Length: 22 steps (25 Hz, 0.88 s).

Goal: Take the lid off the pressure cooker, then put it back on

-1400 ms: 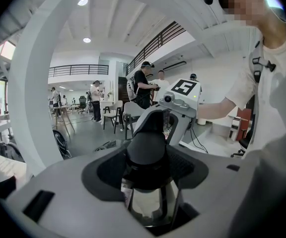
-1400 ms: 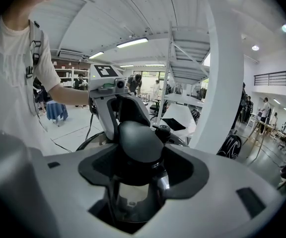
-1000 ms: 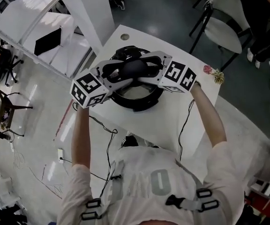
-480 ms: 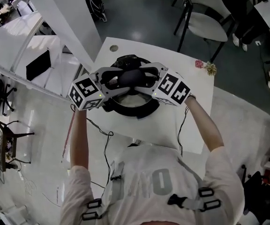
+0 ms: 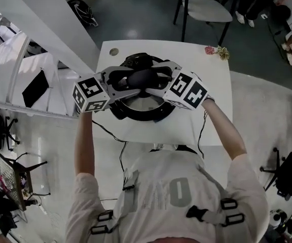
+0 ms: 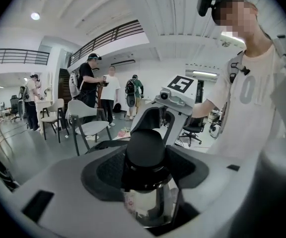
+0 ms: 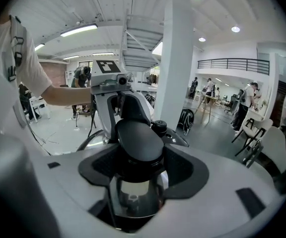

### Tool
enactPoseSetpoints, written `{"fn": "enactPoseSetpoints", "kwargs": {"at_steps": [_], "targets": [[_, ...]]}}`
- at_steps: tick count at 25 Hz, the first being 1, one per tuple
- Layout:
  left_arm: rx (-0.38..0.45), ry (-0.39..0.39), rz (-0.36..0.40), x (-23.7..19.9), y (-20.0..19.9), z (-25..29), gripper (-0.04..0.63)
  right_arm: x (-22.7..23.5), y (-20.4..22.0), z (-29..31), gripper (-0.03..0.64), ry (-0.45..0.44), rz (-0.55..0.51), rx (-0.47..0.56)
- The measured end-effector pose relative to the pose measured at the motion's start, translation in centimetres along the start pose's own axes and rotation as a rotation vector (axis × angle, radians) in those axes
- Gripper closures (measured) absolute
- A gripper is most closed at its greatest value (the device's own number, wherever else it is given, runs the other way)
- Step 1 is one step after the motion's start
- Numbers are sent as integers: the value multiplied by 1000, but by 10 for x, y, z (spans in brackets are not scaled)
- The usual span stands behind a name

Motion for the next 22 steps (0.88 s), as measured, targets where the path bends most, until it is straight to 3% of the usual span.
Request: {"fn": "enactPoseSetpoints", "kwargs": {"at_steps": [7, 12, 16, 22], "targets": [[-14, 129, 33, -14, -1, 2, 330, -5, -1, -1, 336, 57, 49, -32], [-6, 35, 32, -4, 1, 4, 324, -3, 5, -3, 336, 27, 23, -9], [-57, -43, -1, 0, 10, -2, 341, 3, 3, 0, 341, -11, 2, -21], [-55, -6, 23, -4, 11, -4, 351, -8, 3, -2, 344, 105, 51, -18]]}}
Point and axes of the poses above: the fingertips, and each gripper's own axes: z forward along the fingers, x to its right, y out of its underside, the point moved 10 cm from there along -z, backward along the fingers, and after that the axes turned 10 degrees about y, right-handed, at the moved point
